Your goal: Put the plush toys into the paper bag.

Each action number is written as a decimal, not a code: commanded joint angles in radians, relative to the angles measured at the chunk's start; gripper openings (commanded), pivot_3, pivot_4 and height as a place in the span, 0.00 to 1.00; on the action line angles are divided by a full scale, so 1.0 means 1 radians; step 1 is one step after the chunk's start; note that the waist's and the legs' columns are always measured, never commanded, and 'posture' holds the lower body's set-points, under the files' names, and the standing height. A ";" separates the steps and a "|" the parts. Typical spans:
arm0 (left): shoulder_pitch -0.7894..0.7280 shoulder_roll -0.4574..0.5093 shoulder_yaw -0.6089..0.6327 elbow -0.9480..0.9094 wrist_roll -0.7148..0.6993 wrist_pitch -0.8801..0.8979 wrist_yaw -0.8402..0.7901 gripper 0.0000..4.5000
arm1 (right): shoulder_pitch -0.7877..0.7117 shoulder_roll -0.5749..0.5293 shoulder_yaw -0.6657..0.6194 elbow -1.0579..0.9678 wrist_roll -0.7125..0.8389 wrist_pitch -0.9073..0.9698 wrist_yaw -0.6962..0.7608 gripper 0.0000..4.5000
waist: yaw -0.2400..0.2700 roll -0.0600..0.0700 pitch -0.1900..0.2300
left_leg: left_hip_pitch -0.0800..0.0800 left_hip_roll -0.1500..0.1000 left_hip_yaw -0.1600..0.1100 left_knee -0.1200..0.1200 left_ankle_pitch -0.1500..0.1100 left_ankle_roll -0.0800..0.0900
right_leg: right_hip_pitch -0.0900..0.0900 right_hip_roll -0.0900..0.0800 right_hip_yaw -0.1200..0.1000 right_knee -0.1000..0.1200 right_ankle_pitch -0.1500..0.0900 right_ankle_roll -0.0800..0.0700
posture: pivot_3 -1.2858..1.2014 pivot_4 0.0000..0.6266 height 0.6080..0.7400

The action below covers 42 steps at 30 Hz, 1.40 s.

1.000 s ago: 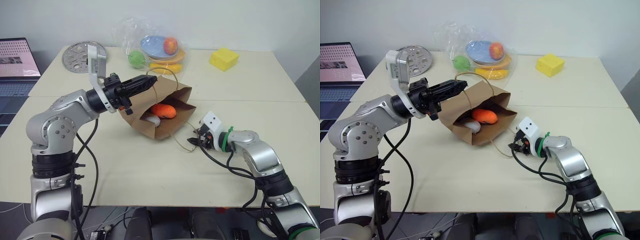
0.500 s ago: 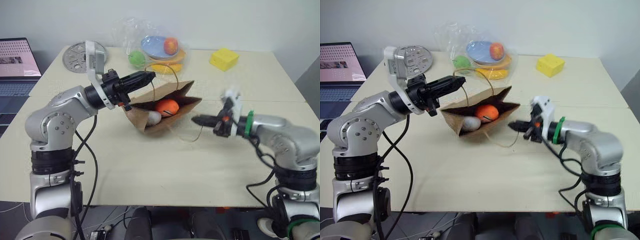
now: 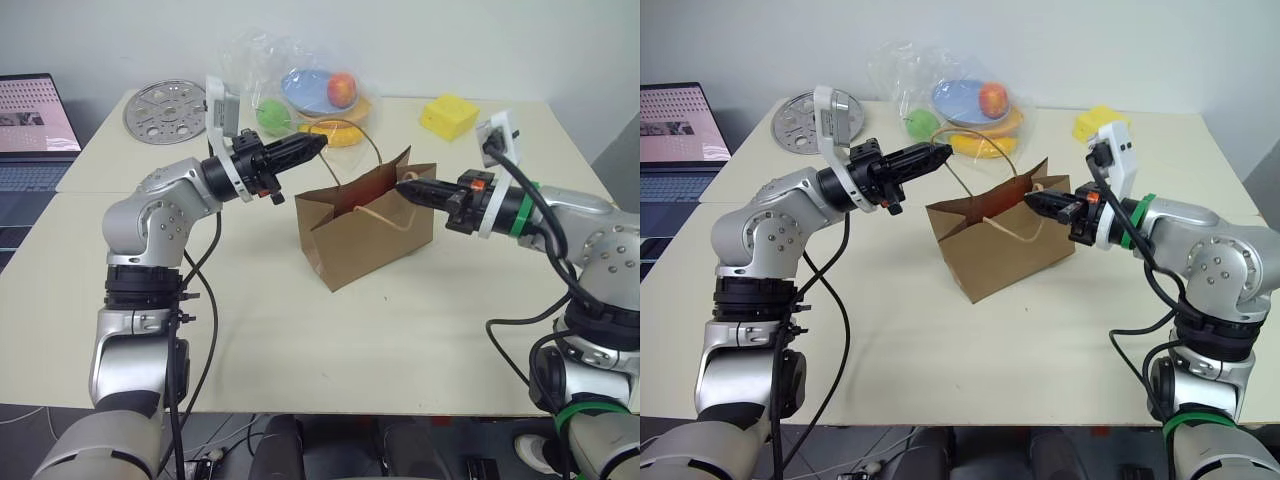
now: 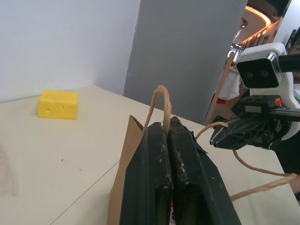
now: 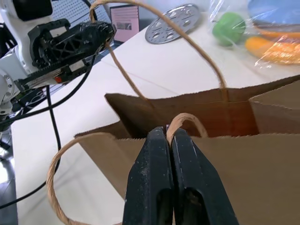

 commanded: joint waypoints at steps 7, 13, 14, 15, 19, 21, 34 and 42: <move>0.024 0.007 -0.002 -0.055 0.011 0.013 -0.044 0.10 | 0.010 -0.014 -0.011 -0.002 0.011 -0.027 -0.059 0.21 | -0.001 0.000 0.000 | 0.000 0.000 0.000 0.000 0.000 0.000 | 0.000 0.000 0.000 0.000 0.000 0.000 | 0.52 0.24 1.00; 0.075 0.087 -0.008 -0.104 0.080 -0.028 -0.061 0.48 | -0.003 -0.145 0.029 -0.031 0.034 -0.052 0.022 0.68 | -0.001 0.001 0.000 | 0.000 0.000 0.000 0.000 0.000 0.000 | 0.000 0.000 0.000 0.000 0.000 0.000 | 0.52 0.24 1.00; 0.084 0.097 -0.007 -0.111 0.092 -0.038 -0.061 0.55 | -0.004 -0.167 0.030 -0.034 0.039 -0.054 0.035 0.76 | -0.001 0.001 0.000 | 0.000 0.000 0.000 0.000 0.000 0.000 | 0.000 0.000 0.000 -0.001 0.000 0.000 | 0.52 0.24 1.00; 0.089 0.104 -0.007 -0.115 0.099 -0.044 -0.061 0.62 | -0.005 -0.180 0.031 -0.034 0.044 -0.057 0.041 0.85 | -0.001 0.001 0.000 | 0.000 0.000 0.000 0.000 0.000 0.000 | 0.000 0.000 0.000 -0.001 0.000 0.000 | 0.52 0.24 1.00; 0.146 0.144 0.021 -0.154 0.089 -0.034 -0.067 0.89 | 0.046 -0.344 0.042 -0.066 0.063 -0.123 0.181 1.00 | 0.000 0.001 0.001 | 0.000 0.000 0.000 0.000 0.000 0.000 | 0.000 0.000 0.000 -0.002 0.000 0.000 | 0.52 0.24 1.00; 0.187 0.162 0.035 -0.174 0.078 -0.029 -0.076 0.99 | 0.107 -0.438 0.032 -0.083 0.065 -0.186 0.279 1.00 | 0.001 0.001 0.001 | -0.001 0.000 0.000 -0.001 0.000 0.000 | 0.001 0.000 0.000 -0.005 0.000 0.000 | 0.52 0.24 1.00; 0.270 0.092 -0.053 -0.147 0.160 -0.119 -0.074 0.99 | 0.335 -0.585 0.030 -0.187 0.081 -0.373 0.413 1.00 | 0.003 0.001 0.001 | -0.002 0.000 0.001 0.001 0.000 0.000 | 0.001 -0.001 0.000 -0.007 0.000 0.000 | 0.52 0.24 1.00; 0.315 0.117 -0.076 -0.236 0.168 -0.117 -0.118 0.99 | 0.341 -0.569 0.034 -0.246 0.166 -0.335 0.353 1.00 | 0.002 0.001 0.001 | -0.002 0.000 0.001 0.001 0.000 0.000 | 0.001 -0.001 0.000 -0.007 0.000 0.000 | 0.52 0.24 1.00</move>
